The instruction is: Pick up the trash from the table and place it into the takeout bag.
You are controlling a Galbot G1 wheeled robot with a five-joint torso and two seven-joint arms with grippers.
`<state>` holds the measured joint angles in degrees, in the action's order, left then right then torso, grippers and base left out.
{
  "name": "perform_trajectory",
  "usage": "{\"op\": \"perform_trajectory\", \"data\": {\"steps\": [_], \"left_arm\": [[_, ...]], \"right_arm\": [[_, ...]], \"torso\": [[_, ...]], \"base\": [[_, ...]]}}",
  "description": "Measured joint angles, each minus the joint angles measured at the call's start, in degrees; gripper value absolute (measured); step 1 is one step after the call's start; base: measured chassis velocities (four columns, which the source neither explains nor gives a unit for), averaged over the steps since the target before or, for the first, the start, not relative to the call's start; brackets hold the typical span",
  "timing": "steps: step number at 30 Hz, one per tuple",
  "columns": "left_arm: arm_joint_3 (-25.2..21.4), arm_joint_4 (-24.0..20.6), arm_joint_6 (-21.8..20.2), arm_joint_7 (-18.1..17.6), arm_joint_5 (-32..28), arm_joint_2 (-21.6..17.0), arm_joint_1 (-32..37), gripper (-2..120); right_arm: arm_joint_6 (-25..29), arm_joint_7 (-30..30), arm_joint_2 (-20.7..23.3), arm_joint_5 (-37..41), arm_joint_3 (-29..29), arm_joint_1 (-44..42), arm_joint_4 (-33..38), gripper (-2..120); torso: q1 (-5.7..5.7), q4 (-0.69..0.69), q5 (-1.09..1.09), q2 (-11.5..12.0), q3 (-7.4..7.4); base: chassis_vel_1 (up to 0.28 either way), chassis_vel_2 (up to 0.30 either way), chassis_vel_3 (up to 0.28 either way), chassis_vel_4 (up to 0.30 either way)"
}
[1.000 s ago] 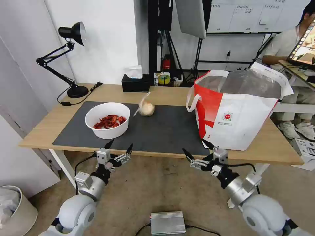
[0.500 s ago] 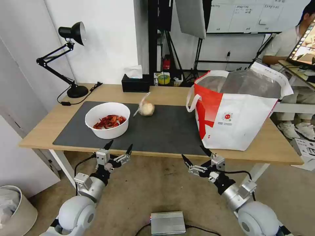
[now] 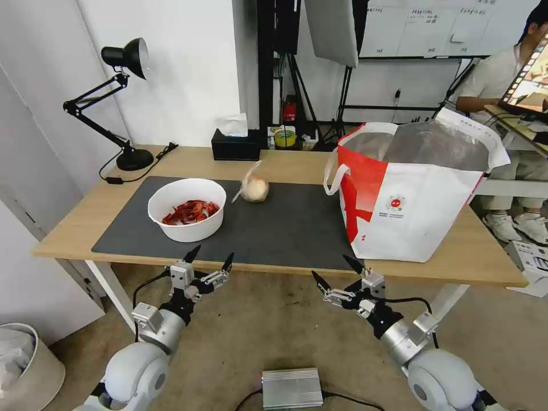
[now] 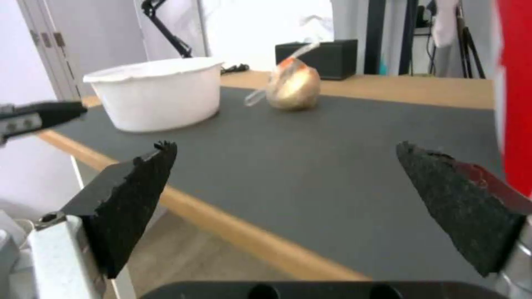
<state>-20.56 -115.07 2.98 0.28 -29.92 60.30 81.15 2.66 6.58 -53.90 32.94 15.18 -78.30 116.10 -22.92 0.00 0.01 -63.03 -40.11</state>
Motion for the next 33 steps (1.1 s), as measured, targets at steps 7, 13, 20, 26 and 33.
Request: {"op": "perform_trajectory", "data": {"steps": [7,13,20,26,33], "left_arm": [[0.3,-0.3,-0.3,-0.2,0.2,-0.2,0.3,100],[0.0,-0.6,-0.4,-0.3,0.4,-0.2,0.8,100],[-0.4,0.4,-0.4,-0.5,0.6,0.6,0.9,100],[-0.6,1.3,-0.3,-0.5,1.0,0.9,0.9,100],[-0.7,1.9,-0.1,-0.5,1.0,1.2,0.9,100]], "right_arm": [[-4.7,-4.4,1.1,5.8,-6.3,14.0,-4.2,100],[-6.8,-7.3,-0.1,8.6,-13.8,25.7,-9.7,100],[-10.2,-13.5,-8.3,13.5,-24.6,43.5,-22.2,100],[-12.9,-16.1,-14.9,15.0,-29.3,54.5,-33.1,100],[-13.5,-15.3,-22.0,15.2,-31.2,61.3,-46.9,100]], "torso": [[0.0,0.0,-0.01,0.0,-0.01],[0.0,0.01,-0.02,0.0,-0.01],[-0.01,0.02,-0.01,0.0,-0.01],[-0.01,0.01,-0.03,0.0,-0.01],[-0.01,0.01,-0.01,0.0,-0.01]], "base": [[0.0,0.0,0.0,0.0],[0.0,0.0,0.0,0.0],[0.0,0.0,0.0,0.0],[0.0,0.0,0.0,0.0],[0.0,0.0,0.0,0.0]]}}
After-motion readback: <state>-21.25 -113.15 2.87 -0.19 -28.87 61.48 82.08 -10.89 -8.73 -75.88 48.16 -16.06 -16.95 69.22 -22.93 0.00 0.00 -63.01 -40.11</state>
